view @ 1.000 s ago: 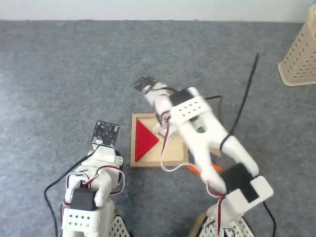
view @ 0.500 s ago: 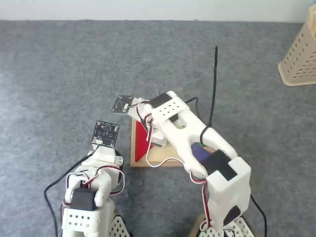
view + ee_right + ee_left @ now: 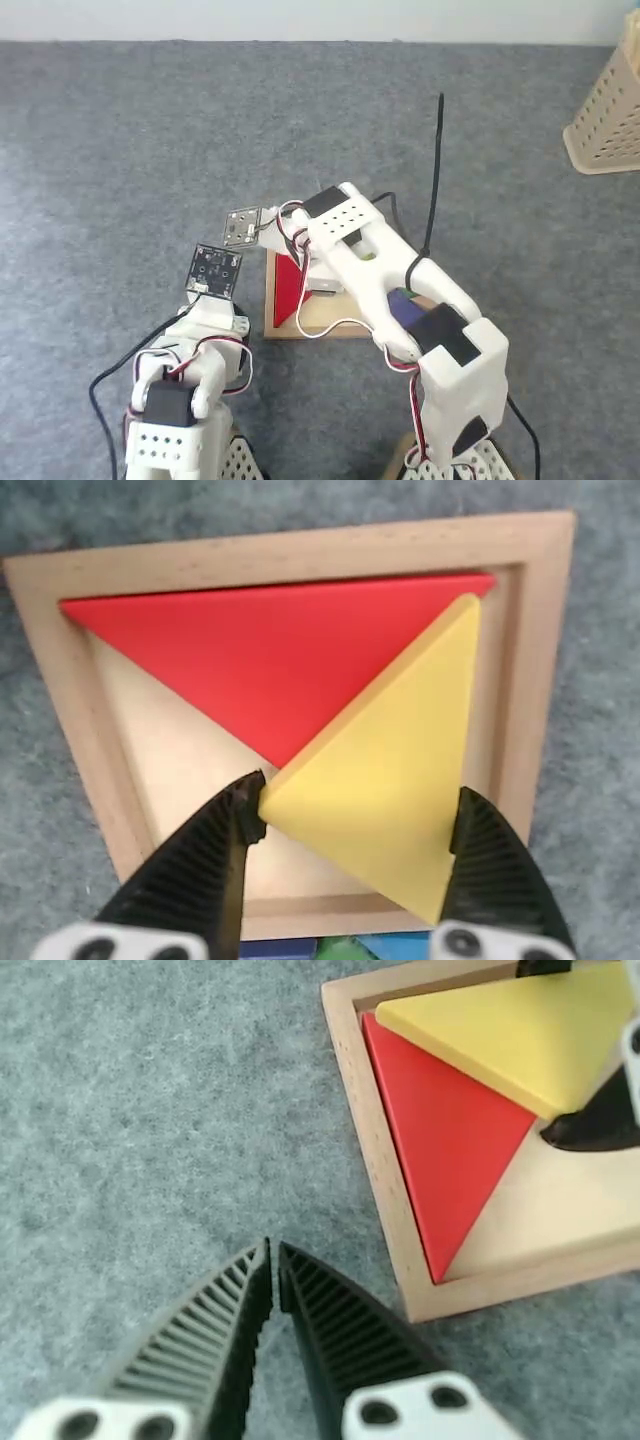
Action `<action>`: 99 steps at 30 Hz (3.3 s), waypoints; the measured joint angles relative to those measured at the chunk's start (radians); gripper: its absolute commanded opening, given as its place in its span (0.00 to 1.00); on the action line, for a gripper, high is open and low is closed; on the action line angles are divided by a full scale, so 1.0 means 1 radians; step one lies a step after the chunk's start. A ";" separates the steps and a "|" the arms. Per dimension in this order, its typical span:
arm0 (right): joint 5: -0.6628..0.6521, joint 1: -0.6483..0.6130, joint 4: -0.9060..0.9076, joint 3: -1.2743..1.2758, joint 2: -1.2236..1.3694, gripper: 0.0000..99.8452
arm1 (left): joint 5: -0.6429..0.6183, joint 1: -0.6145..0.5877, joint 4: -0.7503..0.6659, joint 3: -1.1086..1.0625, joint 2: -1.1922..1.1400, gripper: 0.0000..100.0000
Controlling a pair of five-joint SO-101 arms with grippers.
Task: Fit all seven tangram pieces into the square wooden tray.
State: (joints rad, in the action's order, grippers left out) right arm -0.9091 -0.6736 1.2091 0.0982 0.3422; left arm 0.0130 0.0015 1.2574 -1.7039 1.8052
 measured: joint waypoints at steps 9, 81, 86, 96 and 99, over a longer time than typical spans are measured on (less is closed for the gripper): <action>-0.002 0.055 0.000 -0.014 0.000 0.28 | 0.000 0.000 0.000 0.000 0.000 0.01; 0.661 0.210 -0.275 0.129 -0.064 0.01 | 0.000 0.000 0.000 0.000 0.000 0.01; 0.661 0.172 -0.272 0.141 -0.061 0.01 | 0.000 0.000 0.000 0.000 0.000 0.01; 0.697 0.296 -0.130 0.155 -0.293 0.01 | 0.000 0.000 0.000 0.000 0.000 0.01; 0.697 0.331 -0.044 0.161 -0.318 0.01 | 0.000 -0.002 0.000 0.000 0.000 0.01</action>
State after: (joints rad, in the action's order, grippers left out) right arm -0.2125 -0.3422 1.1646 0.2593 0.0245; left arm 0.0130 0.0000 1.2574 -1.7039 1.8052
